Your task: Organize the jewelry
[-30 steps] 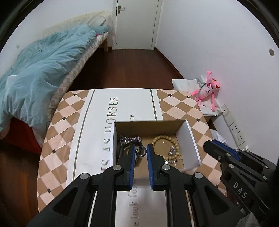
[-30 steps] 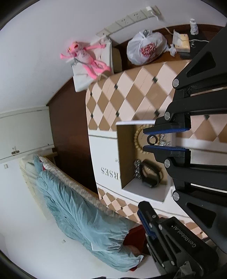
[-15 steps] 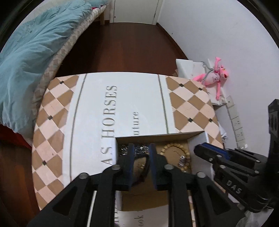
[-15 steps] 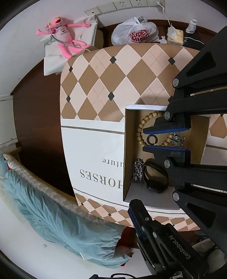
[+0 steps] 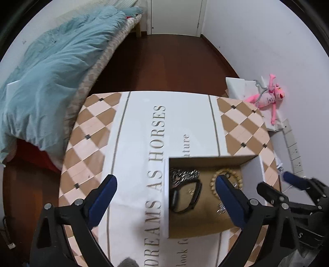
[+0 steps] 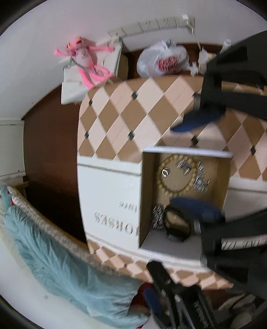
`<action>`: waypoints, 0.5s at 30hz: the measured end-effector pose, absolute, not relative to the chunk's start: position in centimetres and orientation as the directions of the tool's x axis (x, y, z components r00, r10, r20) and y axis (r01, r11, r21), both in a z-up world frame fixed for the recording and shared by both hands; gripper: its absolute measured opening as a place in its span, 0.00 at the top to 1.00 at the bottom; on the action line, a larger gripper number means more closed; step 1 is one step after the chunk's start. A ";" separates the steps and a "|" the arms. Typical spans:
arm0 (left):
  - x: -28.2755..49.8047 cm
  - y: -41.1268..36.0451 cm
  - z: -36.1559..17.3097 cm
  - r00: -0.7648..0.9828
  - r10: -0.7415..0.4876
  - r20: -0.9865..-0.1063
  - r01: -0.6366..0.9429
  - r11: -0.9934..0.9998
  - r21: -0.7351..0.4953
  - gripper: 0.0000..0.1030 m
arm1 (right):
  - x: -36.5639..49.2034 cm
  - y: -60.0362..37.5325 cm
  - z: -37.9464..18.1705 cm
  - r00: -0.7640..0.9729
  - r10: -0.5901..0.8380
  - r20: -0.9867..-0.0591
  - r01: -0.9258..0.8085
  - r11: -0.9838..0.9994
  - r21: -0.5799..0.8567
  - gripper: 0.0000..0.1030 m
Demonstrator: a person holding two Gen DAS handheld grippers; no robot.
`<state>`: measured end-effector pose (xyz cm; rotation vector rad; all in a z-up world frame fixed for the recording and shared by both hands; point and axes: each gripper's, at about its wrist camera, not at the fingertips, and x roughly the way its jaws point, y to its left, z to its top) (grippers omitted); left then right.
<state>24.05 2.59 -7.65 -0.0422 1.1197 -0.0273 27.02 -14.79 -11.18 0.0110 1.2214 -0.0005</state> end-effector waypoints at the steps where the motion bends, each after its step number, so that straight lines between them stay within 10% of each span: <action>1: 23.4 2.6 -7.8 0.442 -0.030 -0.896 0.000 0.999 -0.034 0.05 | 26.6 -14.8 -11.4 0.339 -0.015 -0.941 0.013 1.000 -0.012 0.13; 15: 18.5 2.6 -6.7 0.481 -0.004 -0.877 -0.024 1.000 -0.018 0.01 | 21.3 -15.1 -9.0 0.389 -0.089 -0.917 0.074 0.995 -0.065 0.06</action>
